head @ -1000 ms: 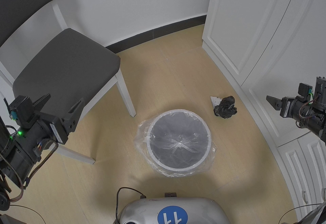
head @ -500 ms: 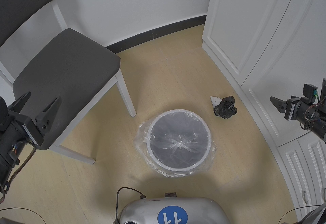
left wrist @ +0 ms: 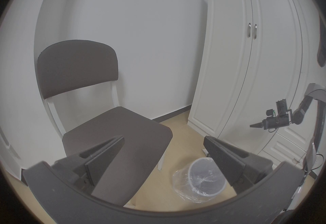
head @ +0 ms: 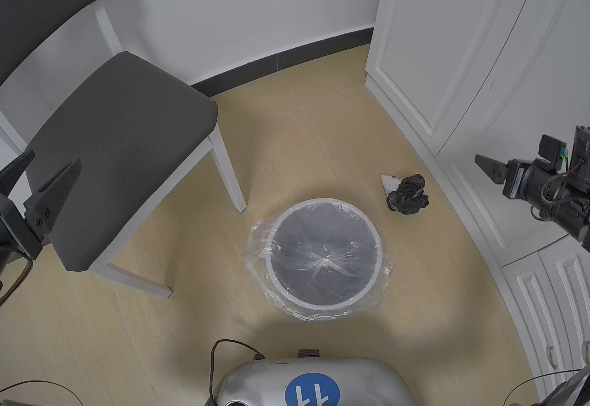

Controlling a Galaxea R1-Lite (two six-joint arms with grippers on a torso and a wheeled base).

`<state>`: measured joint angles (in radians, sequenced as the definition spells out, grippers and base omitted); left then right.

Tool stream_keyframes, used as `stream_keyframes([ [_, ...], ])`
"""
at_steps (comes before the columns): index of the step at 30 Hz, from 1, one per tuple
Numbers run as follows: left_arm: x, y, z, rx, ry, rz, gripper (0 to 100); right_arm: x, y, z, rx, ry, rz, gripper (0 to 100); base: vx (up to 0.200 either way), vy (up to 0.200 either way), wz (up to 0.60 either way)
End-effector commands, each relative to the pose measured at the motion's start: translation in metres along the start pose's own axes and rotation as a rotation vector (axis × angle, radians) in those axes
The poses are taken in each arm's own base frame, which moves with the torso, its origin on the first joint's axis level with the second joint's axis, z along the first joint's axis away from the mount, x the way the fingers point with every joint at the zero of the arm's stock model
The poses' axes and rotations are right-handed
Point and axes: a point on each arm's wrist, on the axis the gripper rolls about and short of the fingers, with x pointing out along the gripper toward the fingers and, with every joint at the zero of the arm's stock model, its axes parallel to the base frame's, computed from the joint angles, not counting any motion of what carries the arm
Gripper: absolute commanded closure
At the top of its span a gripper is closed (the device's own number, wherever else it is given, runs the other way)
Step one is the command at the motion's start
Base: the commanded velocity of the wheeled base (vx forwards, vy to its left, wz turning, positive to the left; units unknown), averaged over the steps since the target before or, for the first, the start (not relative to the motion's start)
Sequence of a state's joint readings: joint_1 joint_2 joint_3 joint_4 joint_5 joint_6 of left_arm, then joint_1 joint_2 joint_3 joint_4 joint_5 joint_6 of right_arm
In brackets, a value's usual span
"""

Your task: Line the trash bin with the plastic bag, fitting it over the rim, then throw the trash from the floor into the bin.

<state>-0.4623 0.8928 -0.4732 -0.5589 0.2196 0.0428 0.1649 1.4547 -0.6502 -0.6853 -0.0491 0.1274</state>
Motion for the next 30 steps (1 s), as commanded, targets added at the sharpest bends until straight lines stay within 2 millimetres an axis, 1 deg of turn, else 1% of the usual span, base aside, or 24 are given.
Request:
stream_keyframes([
  [1,0.008,0.005,-0.001,0.012,0.02,0.016,0,0.05,0.001,0.004,0.041,0.015,0.014,0,0.0,0.0,0.0],
  [2,0.008,0.005,-0.001,0.012,0.02,0.016,0,0.05,0.001,0.004,0.041,0.015,0.014,0,0.0,0.0,0.0],
  [3,0.004,0.006,-0.007,0.013,0.035,0.015,0,0.07,-0.002,0.001,0.043,0.027,0.02,0,0.0,0.0,0.0],
  [5,0.001,0.006,-0.015,0.011,0.053,0.016,0,0.086,-0.003,-0.008,0.041,0.053,0.009,0,0.0,0.0,0.0],
  [6,0.001,0.006,-0.02,0.005,0.076,0.011,0,0.098,-0.003,-0.014,0.039,0.07,-0.002,0,0.0,0.0,0.0],
  [9,0.001,0.005,-0.034,-0.02,0.124,0.009,0,0.12,-0.006,-0.03,0.034,0.104,-0.054,0,0.0,0.0,0.0],
  [11,0.0,0.005,-0.041,-0.062,0.148,0.009,0,0.141,-0.007,-0.037,0.032,0.114,-0.093,0,0.0,0.0,0.0],
  [13,0.001,0.005,-0.044,-0.13,0.16,0.008,0,0.157,-0.007,-0.049,0.022,0.133,-0.122,0,0.0,0.0,0.0],
  [14,0.002,0.004,-0.044,-0.141,0.165,0.006,0,0.161,-0.008,-0.054,0.019,0.144,-0.129,0,0.0,0.0,0.0],
  [15,0.002,0.004,-0.044,-0.141,0.165,0.006,0,0.161,-0.008,-0.054,0.019,0.144,-0.129,0,0.0,0.0,0.0],
  [16,0.006,0.005,-0.048,-0.165,0.199,0.008,0,0.175,-0.01,-0.068,0.012,0.177,-0.14,0,0.0,0.0,0.0],
  [17,0.009,0.007,-0.05,-0.164,0.214,0.029,0,0.182,-0.011,-0.075,0.01,0.191,-0.143,0,0.0,0.0,0.0],
  [18,0.014,0.01,-0.054,-0.16,0.236,0.065,0,0.191,-0.012,-0.077,0.003,0.189,-0.145,0,0.0,0.0,0.0],
  [20,0.022,0.018,-0.059,-0.141,0.26,0.129,0,0.214,-0.011,-0.075,-0.018,0.181,-0.148,0,0.0,0.0,0.0],
  [21,0.026,0.022,-0.06,-0.134,0.269,0.158,0,0.222,-0.011,-0.078,-0.032,0.201,-0.155,0,0.0,0.0,0.0],
  [22,0.026,0.022,-0.06,-0.134,0.269,0.158,0,0.222,-0.011,-0.078,-0.032,0.201,-0.155,0,0.0,0.0,0.0],
  [23,0.033,0.031,-0.061,-0.132,0.28,0.226,0,0.231,-0.016,-0.087,-0.053,0.234,-0.206,0,0.0,0.0,0.0],
  [24,0.034,0.037,-0.06,-0.138,0.274,0.265,0,0.235,-0.027,-0.094,-0.058,0.252,-0.237,0,0.0,0.0,0.0],
  [25,0.034,0.041,-0.06,-0.137,0.27,0.296,0,0.238,-0.033,-0.102,-0.059,0.265,-0.247,0,0.0,0.0,0.0],
  [26,0.034,0.042,-0.06,-0.137,0.271,0.302,0,0.239,-0.033,-0.103,-0.058,0.268,-0.248,0,0.0,0.0,0.0],
  [27,0.033,0.05,-0.058,-0.134,0.261,0.353,0,0.251,-0.04,-0.116,-0.065,0.289,-0.256,0,0.0,0.0,0.0],
  [29,0.032,0.053,-0.057,-0.131,0.252,0.376,0,0.266,-0.043,-0.129,-0.07,0.285,-0.268,0,0.0,0.0,0.0],
  [30,0.032,0.054,-0.056,-0.13,0.248,0.38,0,0.269,-0.044,-0.132,-0.07,0.285,-0.27,0,0.0,0.0,0.0],
])
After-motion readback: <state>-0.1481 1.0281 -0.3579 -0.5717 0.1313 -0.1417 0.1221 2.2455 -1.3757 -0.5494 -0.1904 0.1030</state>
